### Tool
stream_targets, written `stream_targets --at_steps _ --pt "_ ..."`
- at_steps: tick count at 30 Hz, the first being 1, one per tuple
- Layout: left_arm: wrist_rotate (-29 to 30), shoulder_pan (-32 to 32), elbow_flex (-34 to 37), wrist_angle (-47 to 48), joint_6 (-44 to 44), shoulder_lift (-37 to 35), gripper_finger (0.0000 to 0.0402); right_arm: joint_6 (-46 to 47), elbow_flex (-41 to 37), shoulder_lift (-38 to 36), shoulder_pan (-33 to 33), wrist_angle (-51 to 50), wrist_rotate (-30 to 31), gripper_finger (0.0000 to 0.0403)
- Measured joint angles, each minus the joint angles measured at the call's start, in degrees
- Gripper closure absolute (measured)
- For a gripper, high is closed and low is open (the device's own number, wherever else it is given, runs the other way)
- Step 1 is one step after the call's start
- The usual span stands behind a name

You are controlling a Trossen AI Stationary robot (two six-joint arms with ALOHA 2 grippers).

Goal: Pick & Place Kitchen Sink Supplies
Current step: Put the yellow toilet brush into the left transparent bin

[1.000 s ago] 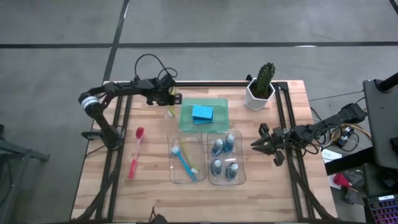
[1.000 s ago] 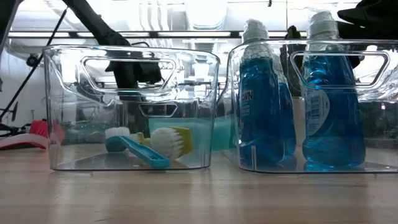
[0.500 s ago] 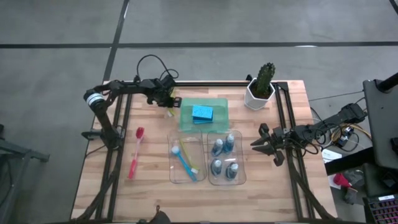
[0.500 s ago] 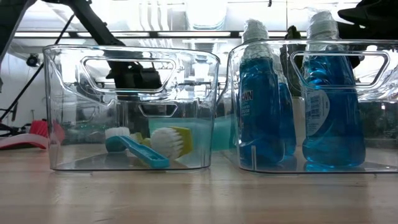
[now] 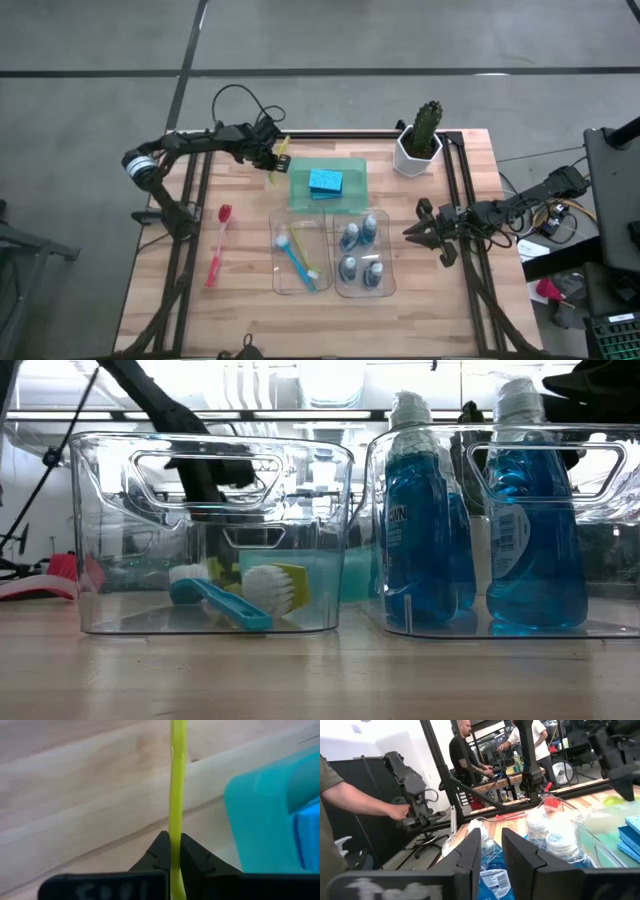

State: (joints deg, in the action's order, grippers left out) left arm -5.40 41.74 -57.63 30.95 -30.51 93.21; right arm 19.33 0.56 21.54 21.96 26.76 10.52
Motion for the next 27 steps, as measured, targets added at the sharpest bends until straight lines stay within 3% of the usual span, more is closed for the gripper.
stream_targets --at_steps 10,18,22,27 --pt "-2.7 -1.2 0.0 4.5 -3.5 -14.8 0.0378 0.0 0.0 0.0 0.0 0.0 0.0 0.0316" --pt "-4.6 -10.9 0.0 2.3 -13.3 -27.9 0.0386 0.0 0.0 0.0 0.0 0.0 0.0 0.0329" --pt "0.5 -20.0 0.0 0.3 -19.8 -32.0 0.0378 0.0 0.0 0.0 0.0 0.0 0.0 0.0335" --pt "13.3 -31.8 0.0 -0.1 -28.5 -33.3 0.0383 0.0 0.0 0.0 0.0 0.0 0.0 0.0329"
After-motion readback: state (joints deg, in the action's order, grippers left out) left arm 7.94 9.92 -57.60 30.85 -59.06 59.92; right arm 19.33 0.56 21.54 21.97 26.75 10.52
